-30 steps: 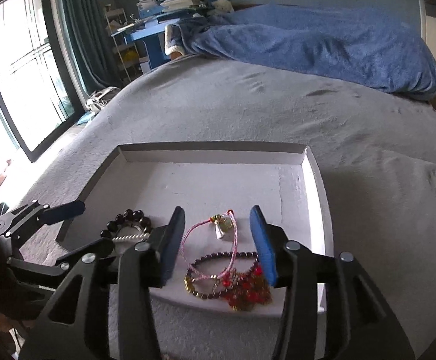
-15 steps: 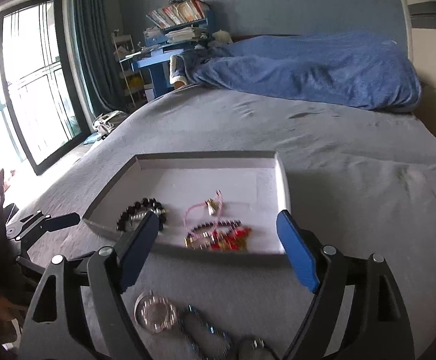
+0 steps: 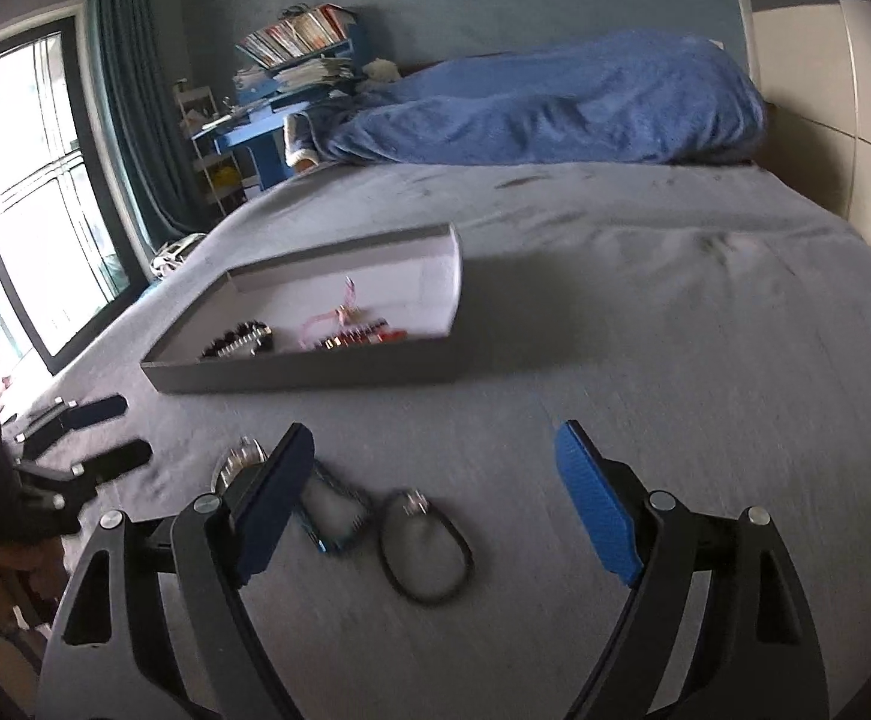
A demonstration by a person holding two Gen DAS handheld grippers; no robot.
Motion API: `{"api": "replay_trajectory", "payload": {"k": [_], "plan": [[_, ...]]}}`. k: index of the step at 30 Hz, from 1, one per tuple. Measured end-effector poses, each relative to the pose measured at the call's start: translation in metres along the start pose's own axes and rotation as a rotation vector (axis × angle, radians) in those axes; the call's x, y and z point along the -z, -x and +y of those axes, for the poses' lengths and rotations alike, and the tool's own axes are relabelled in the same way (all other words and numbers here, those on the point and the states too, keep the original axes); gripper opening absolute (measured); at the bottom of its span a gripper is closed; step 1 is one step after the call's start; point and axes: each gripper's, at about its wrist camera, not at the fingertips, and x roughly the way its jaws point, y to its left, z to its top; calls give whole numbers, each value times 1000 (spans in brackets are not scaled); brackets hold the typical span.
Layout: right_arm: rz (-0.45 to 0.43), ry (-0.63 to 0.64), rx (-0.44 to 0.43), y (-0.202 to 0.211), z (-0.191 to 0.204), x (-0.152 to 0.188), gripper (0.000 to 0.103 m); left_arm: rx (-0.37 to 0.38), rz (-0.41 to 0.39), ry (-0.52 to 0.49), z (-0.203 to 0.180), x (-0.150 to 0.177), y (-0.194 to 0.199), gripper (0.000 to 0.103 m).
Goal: Organize jewelry
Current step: 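Open both tools over the tray and withdraw them toward the remaining jewelry, then grasp the silver hoop with the left tool while the right tool grasps the black hair tie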
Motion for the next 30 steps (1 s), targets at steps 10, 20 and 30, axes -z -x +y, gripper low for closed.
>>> {"api": "replay_trajectory", "payload": {"k": [10,20,30], "plan": [[17,-36,25,3,-7,24,87,-2,37,-50,-12,9,-3,91],[42,-13,31,6,1,36,87,-7,63,-77,-19,11,-7,91],[123,9,48,-11,3,35,71,8,67,-45,-12,10,-7,91]]}}
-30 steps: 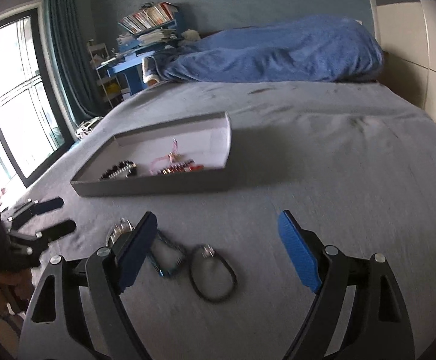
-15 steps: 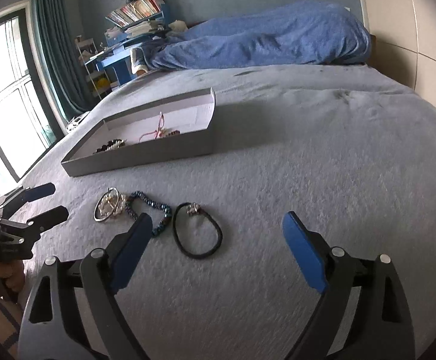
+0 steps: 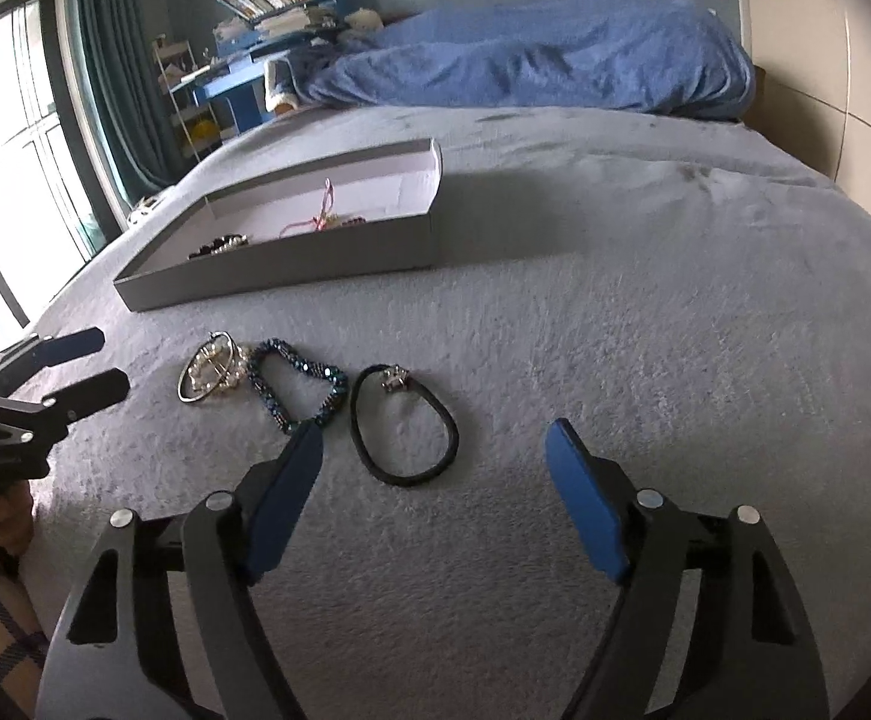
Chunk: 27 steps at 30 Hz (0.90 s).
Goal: Organize jewelry
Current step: 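Grasp the silver hoop with the left tool while the right tool grasps the black hair tie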
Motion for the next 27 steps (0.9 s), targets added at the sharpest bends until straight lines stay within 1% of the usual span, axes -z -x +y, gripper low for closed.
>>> {"api": "replay_trajectory", "payload": {"k": [2,5,8,10,12,13,14,18,21,24,27], "plan": [[16,-13,8,-4,-2,-1,68,2,0,2,0,0,0,91],[52,-49,19,-11,-10,-2,58,-3,-1,-4,-1,0,0,91],[75,-52,32,-17,-10,-2,45,7,2,-24,-5,-1,0,91],[82,-45,37,-18,-8,-2,36,37,11,-41,-7,-3,-3,91],[83,-39,32,-18,-6,-1,24,60,13,-52,-10,-5,-3,91],[81,-38,28,-18,-5,-2,20,67,12,-56,-12,-6,-3,91],[79,-38,23,-18,-5,-2,14,77,14,-63,-15,-8,-4,91],[72,-37,14,-16,-5,0,8,111,38,-93,-26,-17,-14,91],[74,-40,10,-16,-5,0,8,130,65,-108,-34,-24,-26,91],[73,-40,11,-16,-5,0,8,127,101,-106,-37,-27,-42,91],[74,-41,9,-17,-5,0,8,139,134,-94,-35,-25,-52,88]]}}
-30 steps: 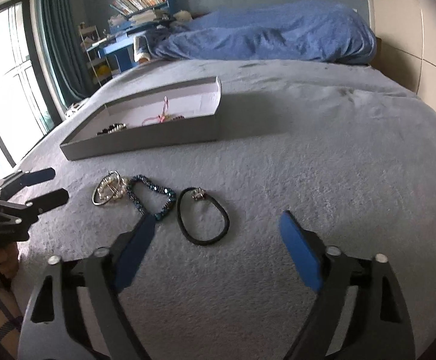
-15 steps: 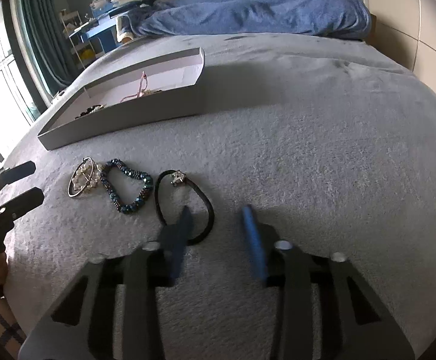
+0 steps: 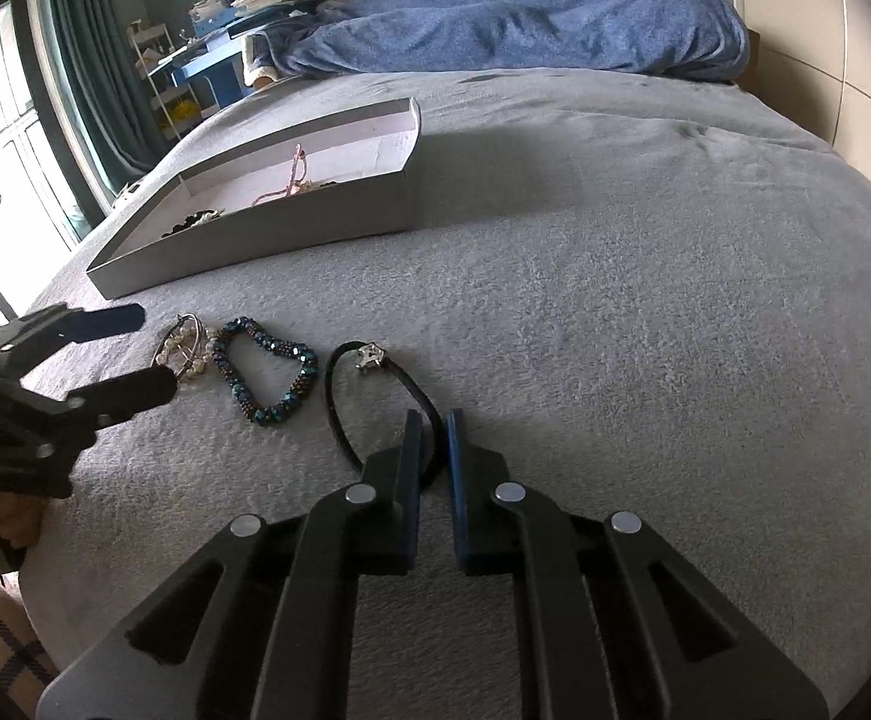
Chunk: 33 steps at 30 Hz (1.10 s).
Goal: Organize jewelry
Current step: 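Grasp the silver hoop with the left tool while the right tool grasps the black hair tie, then carry the hoop with the left tool while the right tool carries the hair tie into the tray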
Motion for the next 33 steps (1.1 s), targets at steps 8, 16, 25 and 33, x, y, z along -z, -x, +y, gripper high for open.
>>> {"api": "replay_trajectory", "payload": {"k": [8,16,25,33], "plan": [[-1,-4,-6,1,-1,0,8,14,-15,-2,0,6,1,52],[-20,-10,-15,3,0,0,4,28,-84,17,2,13,25,52],[-63,-12,-26,12,0,3,4,6,-82,77,23,31,42,52],[-108,44,-54,24,11,1,4,-27,-106,166,41,45,51,52]]}}
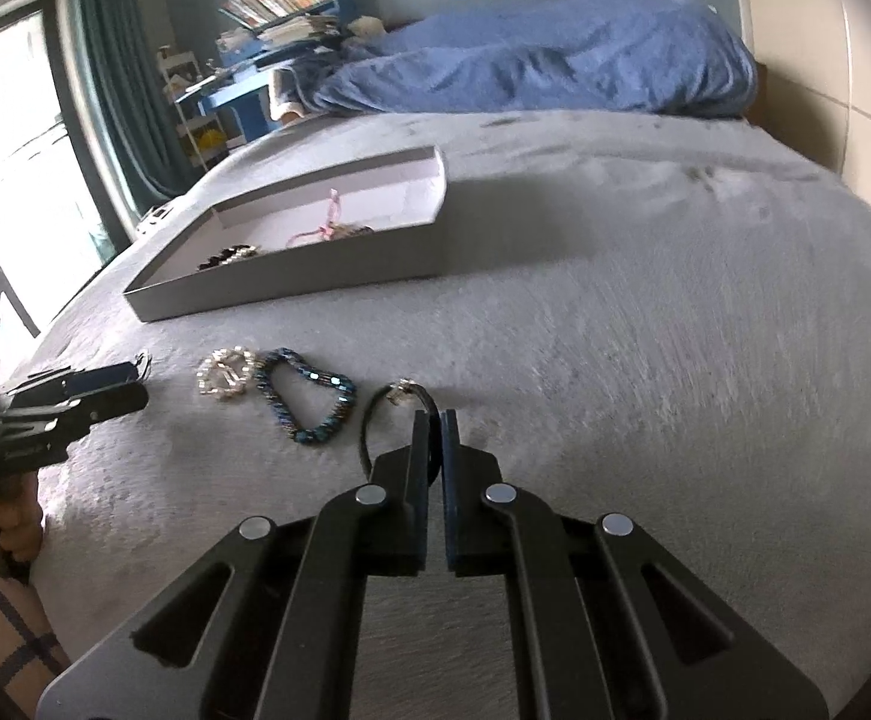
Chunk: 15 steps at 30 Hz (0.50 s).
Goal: Organize jewelry
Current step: 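Carry the hoop with the left tool while the right tool carries the hair tie into the tray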
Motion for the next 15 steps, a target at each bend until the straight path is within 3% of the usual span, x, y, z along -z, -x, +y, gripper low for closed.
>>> {"api": "replay_trajectory", "payload": {"k": [5,15], "plan": [[-25,11,-25,8,5,-12,4,2,-9,1,0,0,2,52],[-105,-7,-124,30,4,-69,4,2,-14,-4,-2,0,5,52]]}}
